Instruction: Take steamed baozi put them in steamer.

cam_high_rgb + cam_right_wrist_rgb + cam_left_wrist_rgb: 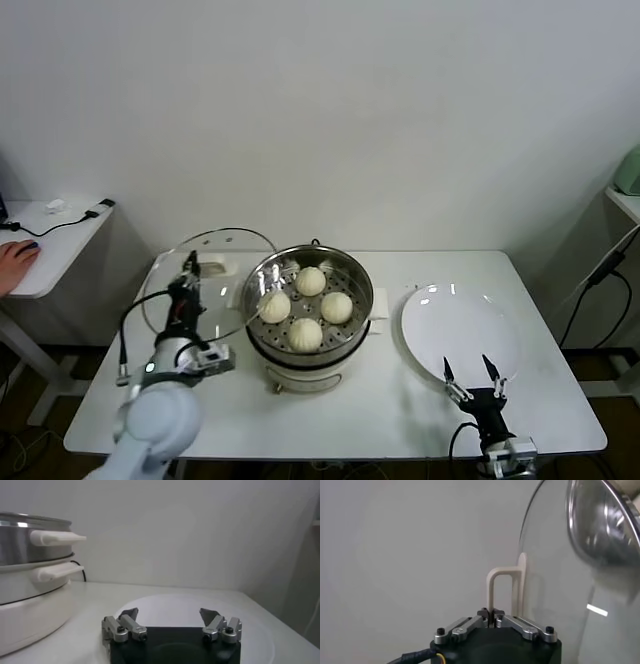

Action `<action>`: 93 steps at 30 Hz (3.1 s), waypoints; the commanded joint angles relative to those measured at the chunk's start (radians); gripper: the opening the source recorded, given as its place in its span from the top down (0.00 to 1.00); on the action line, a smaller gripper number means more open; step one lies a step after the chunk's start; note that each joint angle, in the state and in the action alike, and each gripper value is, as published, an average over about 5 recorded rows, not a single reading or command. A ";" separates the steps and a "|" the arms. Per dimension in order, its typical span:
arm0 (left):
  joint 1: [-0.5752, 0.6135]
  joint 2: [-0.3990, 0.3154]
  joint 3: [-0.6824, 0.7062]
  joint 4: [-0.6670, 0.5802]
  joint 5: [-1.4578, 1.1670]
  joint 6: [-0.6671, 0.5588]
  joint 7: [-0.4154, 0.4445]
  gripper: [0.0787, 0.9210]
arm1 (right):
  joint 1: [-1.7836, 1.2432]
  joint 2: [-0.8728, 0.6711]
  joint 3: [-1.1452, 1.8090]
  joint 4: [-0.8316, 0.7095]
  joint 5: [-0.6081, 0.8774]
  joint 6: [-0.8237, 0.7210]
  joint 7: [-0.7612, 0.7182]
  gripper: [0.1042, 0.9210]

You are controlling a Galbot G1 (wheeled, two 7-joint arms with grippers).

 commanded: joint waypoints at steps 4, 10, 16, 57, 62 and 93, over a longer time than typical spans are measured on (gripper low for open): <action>-0.105 -0.119 0.262 -0.029 0.212 0.157 0.129 0.93 | -0.007 0.003 0.015 -0.025 0.005 0.037 0.000 0.12; -0.114 -0.223 0.352 0.043 0.307 0.192 0.134 0.93 | -0.009 0.001 0.028 -0.028 0.021 0.047 0.003 0.12; -0.158 -0.311 0.416 0.115 0.376 0.203 0.130 0.93 | -0.016 -0.001 0.038 -0.026 0.037 0.055 0.006 0.12; -0.169 -0.305 0.375 0.285 0.357 0.177 0.043 0.93 | -0.009 0.019 0.037 -0.038 0.007 0.106 0.023 0.12; -0.170 -0.307 0.370 0.301 0.360 0.172 0.029 0.93 | -0.010 0.020 0.037 -0.034 0.003 0.111 0.020 0.12; 0.104 -0.112 0.157 -0.133 -0.407 -0.201 -0.234 0.12 | -0.033 0.022 0.022 0.031 0.040 0.102 0.006 0.12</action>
